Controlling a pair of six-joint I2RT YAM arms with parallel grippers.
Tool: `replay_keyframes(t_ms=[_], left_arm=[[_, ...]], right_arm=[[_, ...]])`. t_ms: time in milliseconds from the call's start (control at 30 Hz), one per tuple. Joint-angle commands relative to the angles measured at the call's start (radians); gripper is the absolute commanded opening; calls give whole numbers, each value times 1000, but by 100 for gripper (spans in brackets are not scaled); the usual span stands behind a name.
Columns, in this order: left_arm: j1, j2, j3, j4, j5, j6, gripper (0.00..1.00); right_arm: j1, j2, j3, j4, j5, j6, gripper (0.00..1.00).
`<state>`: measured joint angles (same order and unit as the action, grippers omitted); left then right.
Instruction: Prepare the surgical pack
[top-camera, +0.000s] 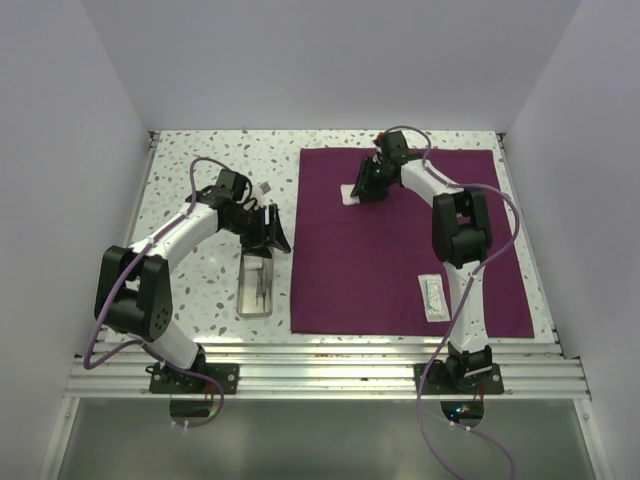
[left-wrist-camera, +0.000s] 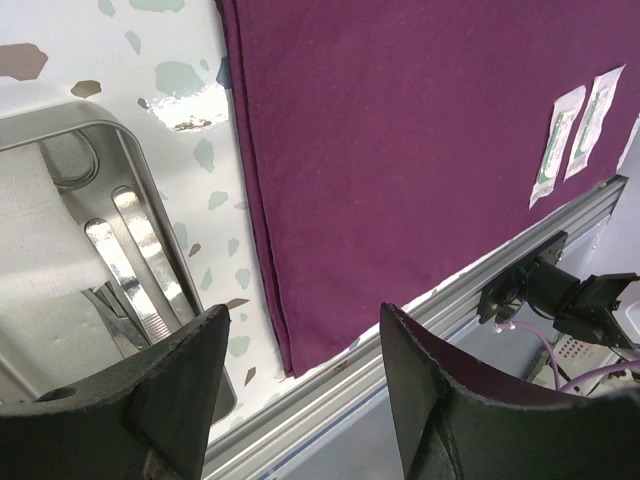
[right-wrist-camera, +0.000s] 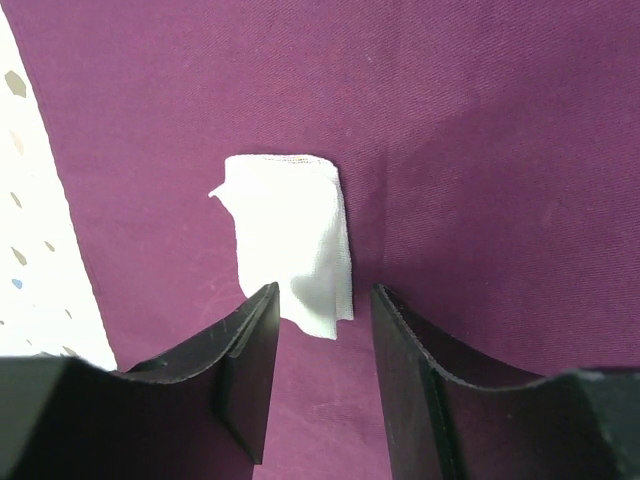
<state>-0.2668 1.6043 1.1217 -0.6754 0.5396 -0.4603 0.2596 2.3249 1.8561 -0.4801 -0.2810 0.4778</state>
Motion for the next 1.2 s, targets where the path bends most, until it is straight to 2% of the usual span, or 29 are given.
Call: replay_keyframes(t_ms=[0,733,1033,1167], left_arm=[[-2,3,35,13,23,20,66],[-2,3,29,17,31,15,66],[0,-1,39,10,31,11,66],[3,-4,49,26,86,-12,69]], right_arm=[[1,-50,-15,20,-27,-5,43],[20,11,-17,48,-29,22,28],[18,1,38,20,-37,56,13],[15,4,113,-43,-46,54,4]])
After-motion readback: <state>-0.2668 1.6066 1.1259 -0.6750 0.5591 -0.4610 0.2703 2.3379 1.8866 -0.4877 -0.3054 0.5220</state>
